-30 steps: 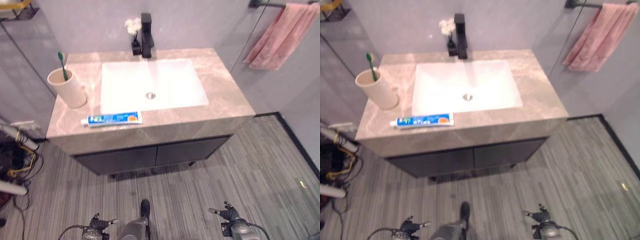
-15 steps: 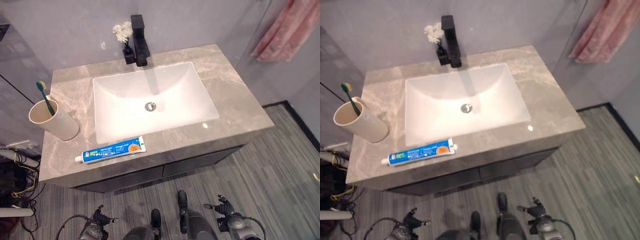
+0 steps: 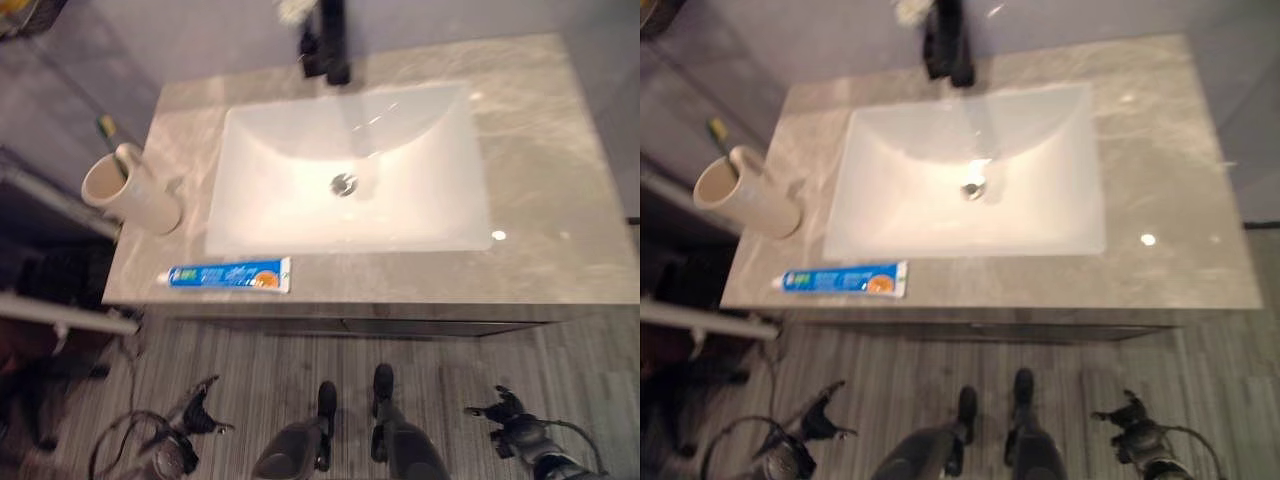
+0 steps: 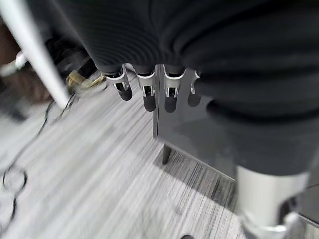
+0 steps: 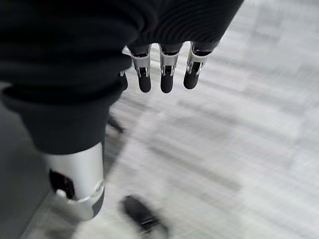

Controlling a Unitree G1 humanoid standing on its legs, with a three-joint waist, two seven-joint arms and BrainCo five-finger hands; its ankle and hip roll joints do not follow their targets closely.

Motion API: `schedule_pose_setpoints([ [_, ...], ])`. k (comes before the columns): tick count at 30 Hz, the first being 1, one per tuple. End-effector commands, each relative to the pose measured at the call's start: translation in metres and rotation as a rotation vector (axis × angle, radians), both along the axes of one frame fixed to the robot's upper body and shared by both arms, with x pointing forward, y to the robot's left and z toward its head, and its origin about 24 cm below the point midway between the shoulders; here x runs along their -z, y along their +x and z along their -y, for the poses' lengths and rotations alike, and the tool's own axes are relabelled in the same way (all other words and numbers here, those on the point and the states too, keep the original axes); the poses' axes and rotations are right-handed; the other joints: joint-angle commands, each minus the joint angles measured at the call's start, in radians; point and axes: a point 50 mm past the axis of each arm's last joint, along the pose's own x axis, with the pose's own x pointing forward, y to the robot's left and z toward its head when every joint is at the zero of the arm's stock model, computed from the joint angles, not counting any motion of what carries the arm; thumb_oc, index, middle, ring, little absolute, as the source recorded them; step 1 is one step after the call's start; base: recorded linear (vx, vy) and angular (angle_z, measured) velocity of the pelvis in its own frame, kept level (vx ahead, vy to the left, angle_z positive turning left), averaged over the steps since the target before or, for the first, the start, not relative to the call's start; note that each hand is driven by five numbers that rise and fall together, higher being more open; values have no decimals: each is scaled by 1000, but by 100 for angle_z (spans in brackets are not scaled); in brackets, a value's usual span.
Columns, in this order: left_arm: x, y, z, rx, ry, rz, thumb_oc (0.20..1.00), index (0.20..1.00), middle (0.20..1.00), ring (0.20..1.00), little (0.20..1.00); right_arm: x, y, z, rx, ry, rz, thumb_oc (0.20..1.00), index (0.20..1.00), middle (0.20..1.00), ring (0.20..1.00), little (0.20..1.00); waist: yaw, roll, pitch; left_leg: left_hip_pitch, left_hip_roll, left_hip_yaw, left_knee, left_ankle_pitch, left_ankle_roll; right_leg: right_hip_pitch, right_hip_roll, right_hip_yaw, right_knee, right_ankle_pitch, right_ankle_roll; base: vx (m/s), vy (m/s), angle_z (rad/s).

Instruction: Put brush and paste in cup on sink, flatten towel.

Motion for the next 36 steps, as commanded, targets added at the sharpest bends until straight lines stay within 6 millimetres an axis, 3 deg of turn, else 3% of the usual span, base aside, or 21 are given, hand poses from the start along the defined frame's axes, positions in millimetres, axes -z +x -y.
schedule_pose_setpoints([
  [1,-5,-10,-16,-86,-43,13,1000,1000,1000,1000,1000,11,-31,2,43,-25,-118,1000,1000,1000,1000,1000,-44,41,-87,29,54,-103,-60,113,34,95,-32,33,102,-105,218,79,204,93],
  [3,-35,3,-19,31,9,76,1000,1000,1000,1000,1000,15,-52,6,91,-19,-185,1000,1000,1000,1000,1000,-53,73,-115,59,46,-88,-93,95,25,115,-46,23,89,-97,232,105,241,52],
  [5,-48,6,-20,65,26,106,1000,1000,1000,1000,1000,17,-57,5,93,-10,-216,1000,1000,1000,1000,1000,-47,77,-125,67,38,-97,-93,82,26,126,-52,25,82,-91,235,83,177,8],
  [7,-75,8,-26,65,17,183,1000,1000,1000,1000,1000,25,-66,-6,100,37,-244,1000,1000,1000,1000,1000,-37,70,-147,93,26,-83,-93,56,31,150,-68,30,58,-71,248,101,184,-39],
  [9,-86,7,-29,49,15,221,1000,1000,1000,1000,1000,30,-66,-14,83,58,-249,1000,1000,1000,1000,1000,-35,59,-149,105,20,-71,-93,47,36,159,-72,40,46,-63,254,55,107,-40],
  [12,-126,20,-24,84,19,402,1000,1000,1000,1000,1000,42,-67,-40,-35,99,-306,1000,1000,1000,1000,1000,-29,23,-157,114,-1,-50,-93,17,43,163,-97,57,10,-23,276,6,126,-17],
  [18,-147,29,-18,74,-31,539,1000,1000,1000,1000,1000,50,-76,-53,-26,137,-331,1000,1000,1000,1000,1000,-36,-2,-166,109,-3,-49,-93,11,40,155,-111,54,7,-10,286,-14,39,-4],
  [22,-168,36,-8,124,-48,632,1000,1000,1000,1000,1000,54,-93,-57,8,163,-381,1000,1000,1000,1000,1000,-42,-24,-174,123,1,-37,-93,0,42,161,-117,57,7,-3,296,9,18,-2],
  [29,-173,39,2,109,-165,698,1000,1000,1000,1000,1000,55,-90,-62,4,160,-384,1000,1000,1000,1000,1000,-48,-39,-180,137,7,-12,-93,-8,41,150,-123,80,7,2,305,-3,3,-10],
  [34,-155,44,16,85,-334,641,1000,1000,1000,1000,1000,56,-82,-66,-9,175,-362,1000,1000,1000,1000,1000,-53,-55,-179,140,22,17,-93,-6,38,128,-115,109,7,10,308,-21,-22,-27],
  [36,-142,45,23,31,-475,598,1000,1000,1000,1000,1000,56,-82,-68,-6,181,-362,1000,1000,1000,1000,1000,-57,-61,-178,143,28,20,-93,-2,37,128,-110,112,7,8,306,2,-27,-13],
])
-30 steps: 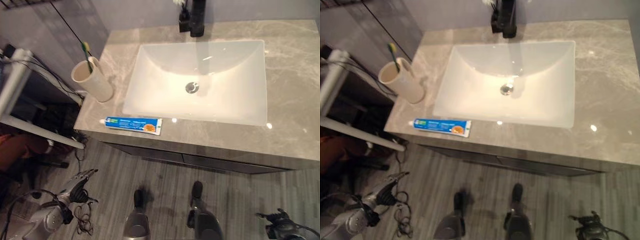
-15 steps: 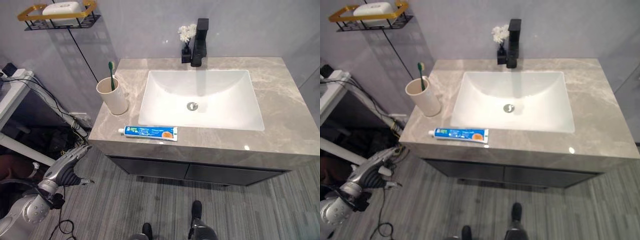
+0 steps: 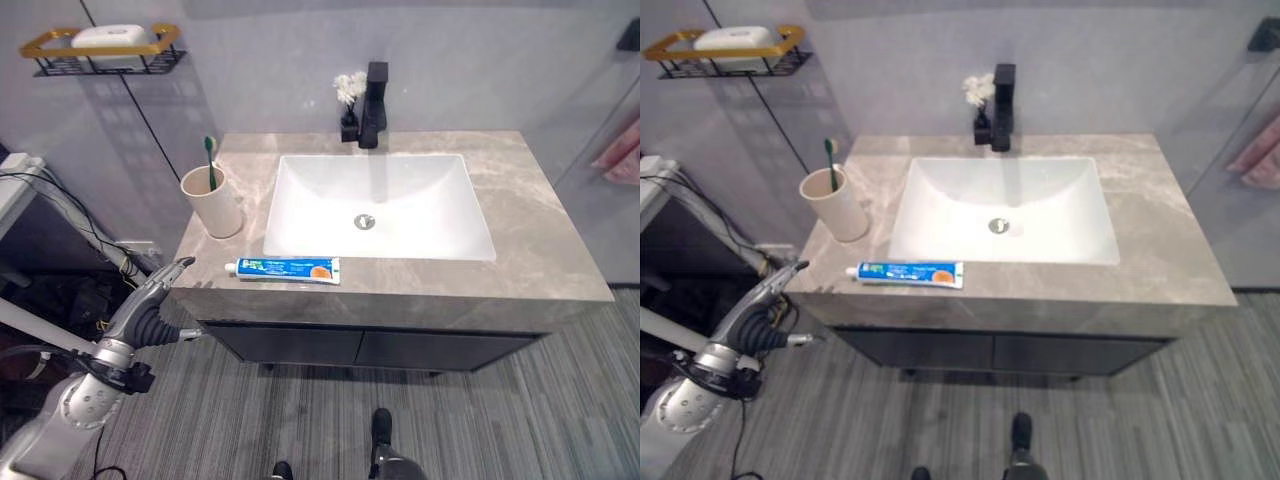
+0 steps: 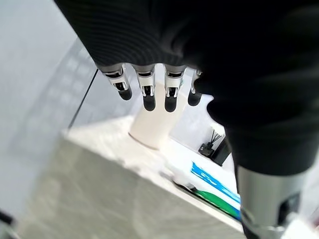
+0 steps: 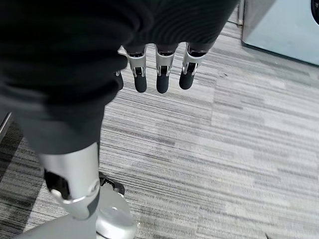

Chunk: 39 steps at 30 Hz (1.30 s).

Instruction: Put brush and paste in cup on sink, flatten towel.

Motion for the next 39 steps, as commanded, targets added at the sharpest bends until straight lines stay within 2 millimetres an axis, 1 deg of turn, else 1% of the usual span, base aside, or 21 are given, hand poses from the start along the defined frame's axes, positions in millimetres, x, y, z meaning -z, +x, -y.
schedule_pose_setpoints([
  [1,-15,12,5,15,-132,68,1000,1000,1000,1000,1000,-4,18,5,-24,-19,27,1000,1000,1000,1000,1000,-23,11,40,-89,26,-42,9,65,-43,130,-65,36,-35,-32,60,3,-24,-8],
  [3,-9,12,14,48,-171,39,1000,1000,1000,1000,1000,-4,14,6,-1,-16,24,1000,1000,1000,1000,1000,-33,9,38,-85,33,-42,9,65,-45,133,-59,38,-35,-37,59,19,-33,-10],
  [6,-6,13,21,71,-203,20,1000,1000,1000,1000,1000,-3,9,5,1,-12,7,1000,1000,1000,1000,1000,-43,8,37,-84,41,-37,9,69,-47,133,-52,44,-35,-41,58,13,-33,-12],
  [10,-10,16,24,86,-195,34,1000,1000,1000,1000,1000,-2,6,6,5,-11,-6,1000,1000,1000,1000,1000,-47,9,37,-87,47,-36,9,71,-50,128,-44,48,-35,-43,56,9,-25,-4],
  [15,-12,18,23,75,-175,54,1000,1000,1000,1000,1000,-3,1,8,21,-16,-21,1000,1000,1000,1000,1000,-52,13,34,-88,56,-27,9,74,-56,123,-37,52,-35,-45,56,10,-16,-4],
  [20,-22,24,16,47,-95,113,1000,1000,1000,1000,1000,-4,-2,13,37,-30,-30,1000,1000,1000,1000,1000,-56,25,30,-104,63,-27,9,80,-63,110,-33,49,-35,-48,54,12,-13,-4],
  [23,-31,26,10,34,-23,147,1000,1000,1000,1000,1000,-6,0,17,36,-40,-28,1000,1000,1000,1000,1000,-55,34,29,-115,63,-30,9,84,-65,102,-33,45,-35,-48,54,2,-3,-1],
  [30,-46,33,0,5,67,204,1000,1000,1000,1000,1000,-9,6,24,41,-56,-7,1000,1000,1000,1000,1000,-54,55,27,-133,59,-36,9,89,-68,92,-40,38,-35,-47,54,0,0,0],
  [36,-54,39,-4,2,142,224,1000,1000,1000,1000,1000,-10,9,25,40,-62,0,1000,1000,1000,1000,1000,-56,68,24,-153,53,-39,9,92,-68,72,-47,36,-35,-39,56,1,3,1],
  [39,-53,43,-6,-7,158,220,1000,1000,1000,1000,1000,-11,11,26,38,-66,7,1000,1000,1000,1000,1000,-60,71,24,-164,50,-39,9,93,-67,59,-49,39,-35,-34,56,0,8,1],
])
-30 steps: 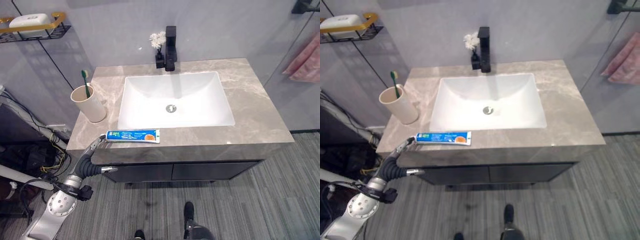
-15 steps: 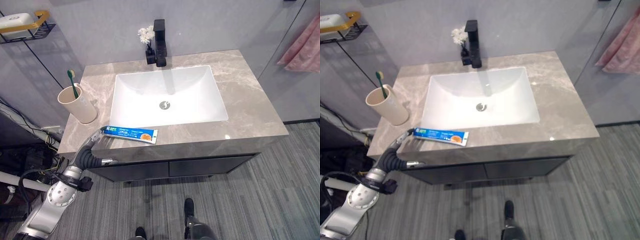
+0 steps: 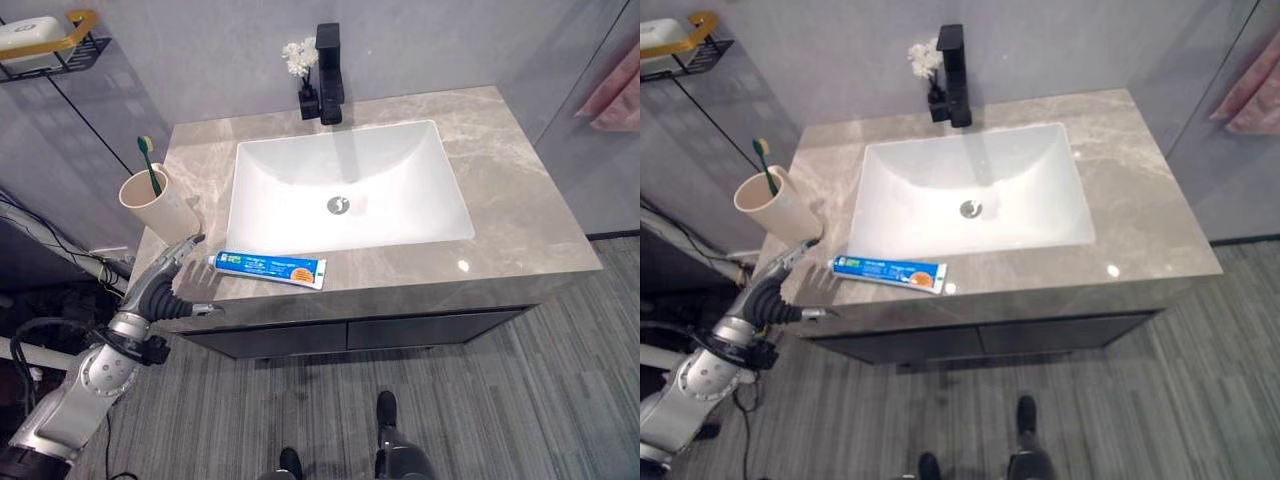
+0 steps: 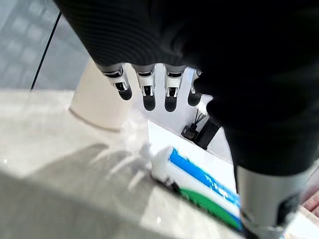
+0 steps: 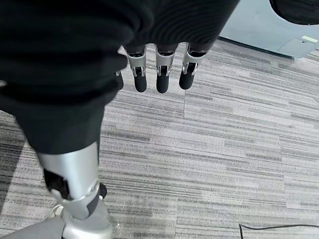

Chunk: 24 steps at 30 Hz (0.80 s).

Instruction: Put brush and paste in cup on sink, flatten towel.

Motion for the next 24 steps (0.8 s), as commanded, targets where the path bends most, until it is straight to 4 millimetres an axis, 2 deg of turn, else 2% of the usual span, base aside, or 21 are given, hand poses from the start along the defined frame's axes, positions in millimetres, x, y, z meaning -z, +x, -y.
schedule_pose_setpoints([
  [1,-26,9,-10,-28,68,120,1000,1000,1000,1000,1000,-3,12,5,-5,-25,18,1000,1000,1000,1000,1000,-21,-11,-3,-133,29,-68,9,95,-36,74,-81,30,8,-63,102,0,0,0],
  [12,-27,21,0,22,95,108,1000,1000,1000,1000,1000,-3,13,4,6,-22,35,1000,1000,1000,1000,1000,-37,-23,-9,-189,29,-52,9,106,-31,-2,-80,60,8,-40,102,-4,4,-10],
  [24,-14,29,6,31,68,48,1000,1000,1000,1000,1000,-3,19,1,5,-17,67,1000,1000,1000,1000,1000,-43,-44,-8,-206,38,-40,9,110,-30,-30,-74,76,8,-38,98,4,1,-2],
])
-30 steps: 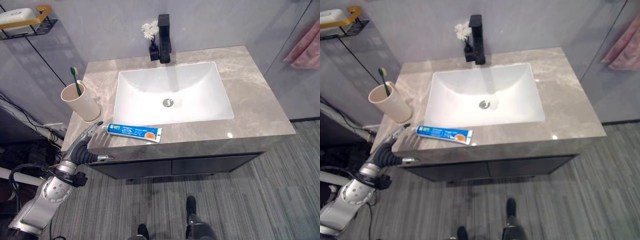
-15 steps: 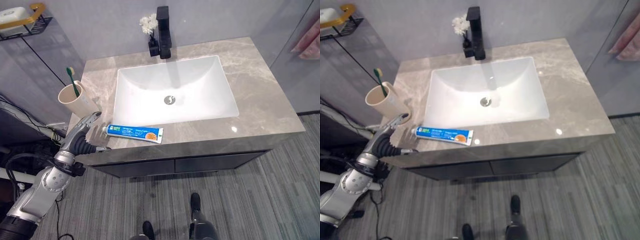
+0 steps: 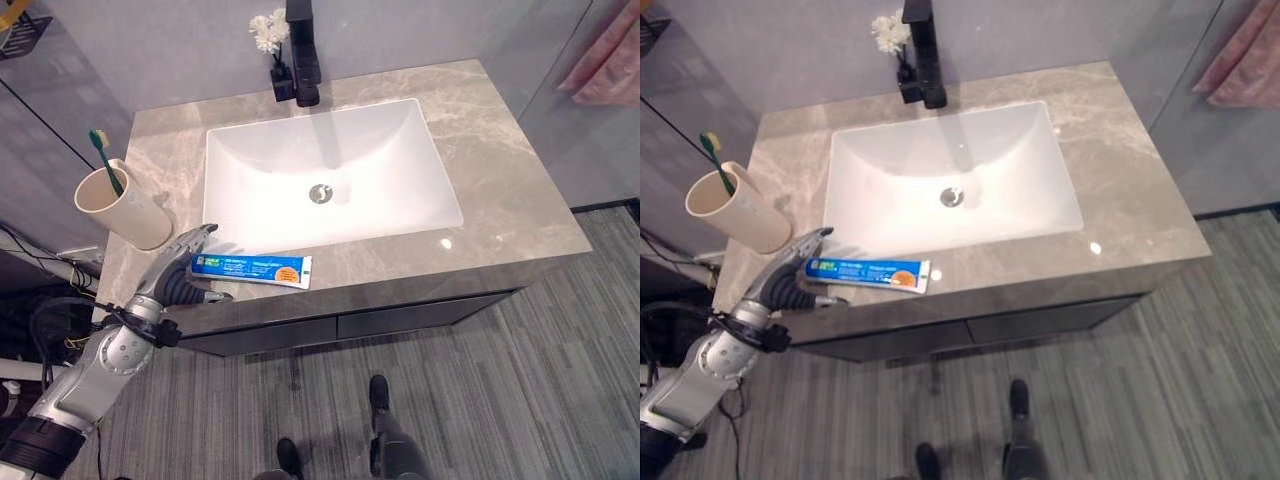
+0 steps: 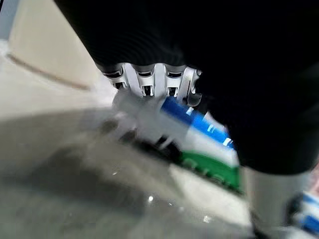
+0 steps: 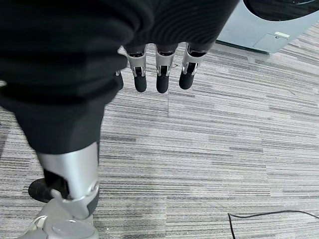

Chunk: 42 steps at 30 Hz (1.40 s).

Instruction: Put brush and paste in cup on sink, flatten towel.

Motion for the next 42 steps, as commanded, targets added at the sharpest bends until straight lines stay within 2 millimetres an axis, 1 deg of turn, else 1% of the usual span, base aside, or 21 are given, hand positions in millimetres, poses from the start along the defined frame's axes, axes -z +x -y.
schedule_pose_setpoints([
  [1,-20,9,-3,0,18,77,1000,1000,1000,1000,1000,-2,11,0,12,-14,45,1000,1000,1000,1000,1000,-16,3,11,-134,62,-93,9,114,-38,78,-66,16,2,-55,91,0,0,0],
  [8,-15,10,-3,1,32,43,1000,1000,1000,1000,1000,-2,12,1,6,-16,47,1000,1000,1000,1000,1000,-18,0,13,-130,68,-95,9,113,-40,82,-63,14,2,-60,89,0,0,0],
  [10,-11,10,-3,25,67,-21,1000,1000,1000,1000,1000,-4,15,4,1,-21,53,1000,1000,1000,1000,1000,-20,0,15,-131,71,-94,9,115,-41,81,-60,13,2,-59,89,0,0,0],
  [13,-14,11,-2,80,140,-80,1000,1000,1000,1000,1000,-5,16,7,-9,-21,53,1000,1000,1000,1000,1000,-23,2,14,-128,73,-91,9,114,-43,82,-57,18,2,-61,88,0,0,0],
  [25,-16,16,-2,107,198,-125,1000,1000,1000,1000,1000,-5,15,7,-14,-6,47,1000,1000,1000,1000,1000,-30,7,16,-117,79,-81,9,113,-46,84,-52,24,2,-64,87,1,0,0],
  [26,-16,16,-2,107,198,-125,937,937,937,937,937,-5,15,7,-14,-6,47,1000,1000,1000,1000,1000,-30,7,16,-117,79,-81,9,113,-46,84,-52,25,2,-64,87,0,0,0],
  [28,-15,16,-2,108,200,-130,890,890,890,890,890,-5,14,6,-12,-5,45,1000,1000,1000,1000,1000,-30,7,17,-116,79,-80,9,113,-46,84,-50,25,2,-64,87,0,0,0],
  [29,-14,16,-2,109,203,-132,884,884,884,884,884,-5,14,6,-13,-4,44,1000,1000,1000,1000,1000,-31,7,18,-115,80,-79,9,113,-46,85,-50,25,2,-65,87,0,0,0],
  [30,-14,16,-2,108,208,-138,815,815,815,815,815,-5,14,6,-13,-4,44,1000,1000,1000,1000,1000,-31,8,19,-114,80,-77,9,112,-46,85,-50,25,2,-65,86,0,0,0],
  [31,-13,16,-2,110,213,-145,793,793,793,793,793,-5,13,7,-11,-4,41,1000,1000,1000,1000,1000,-32,8,19,-111,81,-77,9,111,-47,86,-50,26,2,-66,87,0,0,0],
  [33,-12,17,-2,111,214,-149,677,677,677,677,677,-5,13,7,-10,-3,41,1000,1000,1000,1000,1000,-32,9,19,-109,82,-77,9,111,-47,87,-50,26,2,-66,87,0,0,0],
  [34,-11,17,-2,113,214,-153,642,642,642,642,642,-5,12,7,-8,-2,41,1000,1000,1000,1000,1000,-32,10,19,-107,81,-76,9,110,-47,89,-50,26,2,-67,86,0,0,0],
  [36,-10,17,-2,113,214,-156,649,649,649,649,649,-4,12,7,-6,-1,41,1000,1000,1000,1000,1000,-32,10,19,-105,82,-76,9,110,-47,90,-50,26,2,-68,86,0,0,0],
  [37,-7,17,-1,113,217,-165,620,620,620,620,620,-4,11,7,-4,-2,40,1000,1000,1000,1000,1000,-32,11,19,-104,82,-76,9,110,-47,92,-50,25,2,-68,85,0,0,0],
  [38,-7,17,-1,113,217,-165,620,620,620,620,620,-4,11,7,-4,-2,40,1000,1000,1000,1000,1000,-32,11,19,-104,82,-76,9,110,-47,93,-50,24,2,-68,85,0,0,0],
  [39,-6,17,0,118,219,-172,589,589,589,589,589,-4,10,7,-3,-1,41,1000,1000,1000,1000,1000,-32,11,19,-103,82,-77,9,110,-47,95,-50,24,2,-68,85,0,0,0],
  [41,-3,17,1,122,218,-183,573,573,573,573,573,-4,10,6,-2,0,43,1000,1000,1000,1000,1000,-33,12,19,-102,82,-77,9,110,-46,96,-49,23,2,-69,85,0,0,0],
  [42,-1,17,1,127,220,-196,545,545,545,545,545,-4,10,6,-1,1,44,1000,1000,1000,1000,1000,-33,13,19,-101,82,-77,9,110,-46,99,-50,21,2,-70,84,0,0,0],
])
